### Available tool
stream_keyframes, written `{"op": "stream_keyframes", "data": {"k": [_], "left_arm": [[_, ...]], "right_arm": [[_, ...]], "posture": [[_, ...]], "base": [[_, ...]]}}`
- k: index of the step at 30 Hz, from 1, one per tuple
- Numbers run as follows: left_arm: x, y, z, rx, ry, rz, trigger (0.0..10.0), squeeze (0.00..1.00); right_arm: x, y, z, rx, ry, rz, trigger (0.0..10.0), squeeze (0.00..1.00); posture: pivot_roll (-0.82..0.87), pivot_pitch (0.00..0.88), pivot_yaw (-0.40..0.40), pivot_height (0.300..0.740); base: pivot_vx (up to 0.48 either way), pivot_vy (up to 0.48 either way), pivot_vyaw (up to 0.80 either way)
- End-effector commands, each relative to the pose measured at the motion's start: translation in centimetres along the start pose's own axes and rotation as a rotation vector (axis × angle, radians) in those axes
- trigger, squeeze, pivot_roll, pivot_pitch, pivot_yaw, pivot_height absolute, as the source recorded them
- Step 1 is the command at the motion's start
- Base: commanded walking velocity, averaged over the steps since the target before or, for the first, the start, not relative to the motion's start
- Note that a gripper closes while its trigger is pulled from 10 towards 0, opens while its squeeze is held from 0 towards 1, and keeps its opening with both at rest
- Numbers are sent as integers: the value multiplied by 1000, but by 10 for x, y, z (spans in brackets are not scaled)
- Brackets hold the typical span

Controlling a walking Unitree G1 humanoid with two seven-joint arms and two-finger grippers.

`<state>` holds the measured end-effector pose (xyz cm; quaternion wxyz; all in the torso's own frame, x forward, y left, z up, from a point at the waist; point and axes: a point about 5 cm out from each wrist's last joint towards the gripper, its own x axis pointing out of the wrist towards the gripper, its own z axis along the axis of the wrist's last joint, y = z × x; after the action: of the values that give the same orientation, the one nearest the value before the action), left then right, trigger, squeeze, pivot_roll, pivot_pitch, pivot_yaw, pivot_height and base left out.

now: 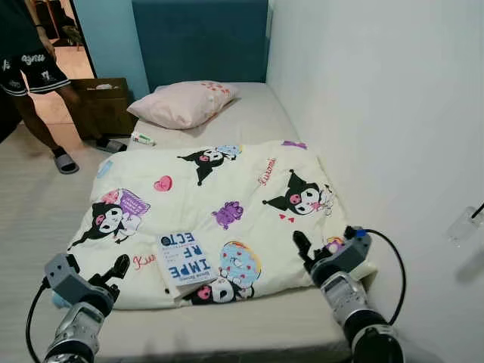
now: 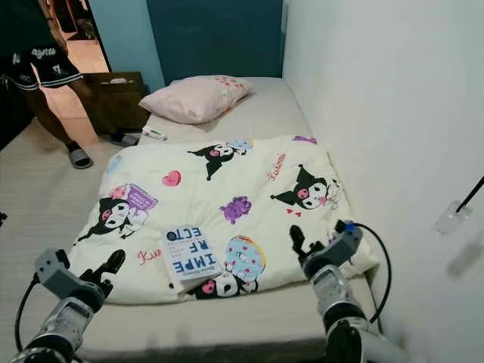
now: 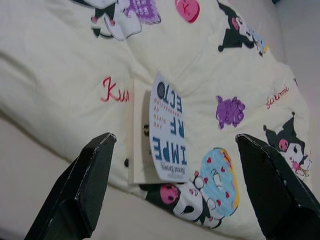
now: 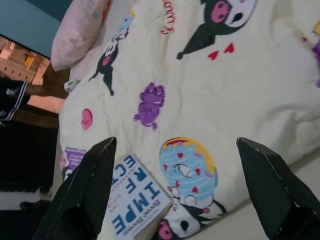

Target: Clean up the room

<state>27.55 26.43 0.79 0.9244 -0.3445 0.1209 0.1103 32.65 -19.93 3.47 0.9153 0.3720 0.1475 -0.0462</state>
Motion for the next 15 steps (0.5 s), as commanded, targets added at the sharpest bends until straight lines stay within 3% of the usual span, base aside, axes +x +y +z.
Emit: {"op": "stream_keyframes", "data": {"k": [1,9,15], "left_arm": [[-2,1,-8,-27,18,3,10000,0],[1,-15,-24,-53,52,-52,10000,0],[7,-28,-26,-60,58,-82,10000,0]], "right_arm": [[-1,-2,-3,23,7,-7,10000,0],[0,-4,18,-44,-31,8,10000,0],[2,-2,24,-35,-53,16,10000,0]], "posture": [[-97,12,16,631],[-138,7,16,606],[-147,1,10,606]], "base": [[0,0,0],[0,0,0],[0,0,0]]}}
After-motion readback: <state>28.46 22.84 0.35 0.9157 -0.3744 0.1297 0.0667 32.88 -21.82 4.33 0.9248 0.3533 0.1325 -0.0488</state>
